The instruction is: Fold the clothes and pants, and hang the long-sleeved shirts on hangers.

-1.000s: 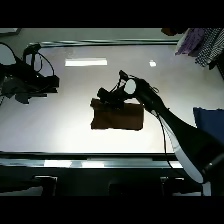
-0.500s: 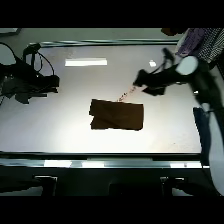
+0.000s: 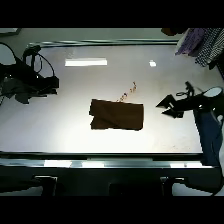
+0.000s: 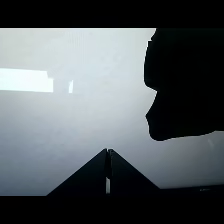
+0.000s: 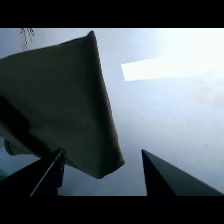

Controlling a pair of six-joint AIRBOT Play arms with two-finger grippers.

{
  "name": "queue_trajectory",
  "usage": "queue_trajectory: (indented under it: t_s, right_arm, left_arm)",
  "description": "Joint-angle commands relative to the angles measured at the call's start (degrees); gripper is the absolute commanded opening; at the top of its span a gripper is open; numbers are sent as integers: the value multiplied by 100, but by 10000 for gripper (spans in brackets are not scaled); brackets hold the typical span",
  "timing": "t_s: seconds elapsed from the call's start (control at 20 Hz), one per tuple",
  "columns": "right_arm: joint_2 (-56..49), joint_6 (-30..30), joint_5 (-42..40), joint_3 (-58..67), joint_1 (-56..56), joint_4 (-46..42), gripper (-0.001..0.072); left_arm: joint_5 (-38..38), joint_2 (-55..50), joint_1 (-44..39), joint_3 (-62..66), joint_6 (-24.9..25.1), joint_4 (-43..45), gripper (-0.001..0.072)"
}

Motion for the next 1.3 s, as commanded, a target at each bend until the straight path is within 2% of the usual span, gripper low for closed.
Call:
queue_trajectory:
  t_s: [0.0,0.2,0.4,0.5,0.55,0.6,0.75,1.0,1.25]
  right_arm:
    - [-463,-916,-494,-743,293,901,546]
    - [-909,-960,-1145,-743,935,1093,541]
    - [-1023,-876,-1464,-739,1279,1165,450]
    - [-1016,-881,-1408,-713,1322,1233,267]
    - [-1016,-881,-1294,-616,1318,1250,76]
    - [-999,-879,-1169,-455,1303,1296,32]
    - [-846,-487,-914,503,1165,1161,31]
    - [-828,824,-678,2710,494,175,31]
    - [-828,1657,-758,3899,-435,-518,31]
  left_arm:
    - [-9,-4,0,-2,0,2,19]
    - [-11,-4,-2,-2,-2,0,19]
    - [-11,-4,-13,-2,-2,0,19]
    - [-11,-4,-13,-2,-2,0,20]
    - [-15,-4,-13,-2,-2,0,20]
    - [-37,-4,-13,-2,-2,0,19]
    - [-131,-4,-13,-2,-2,0,20]
    - [-181,-4,-13,-2,-2,0,19]
    - [-179,-4,-13,-2,2,2,20]
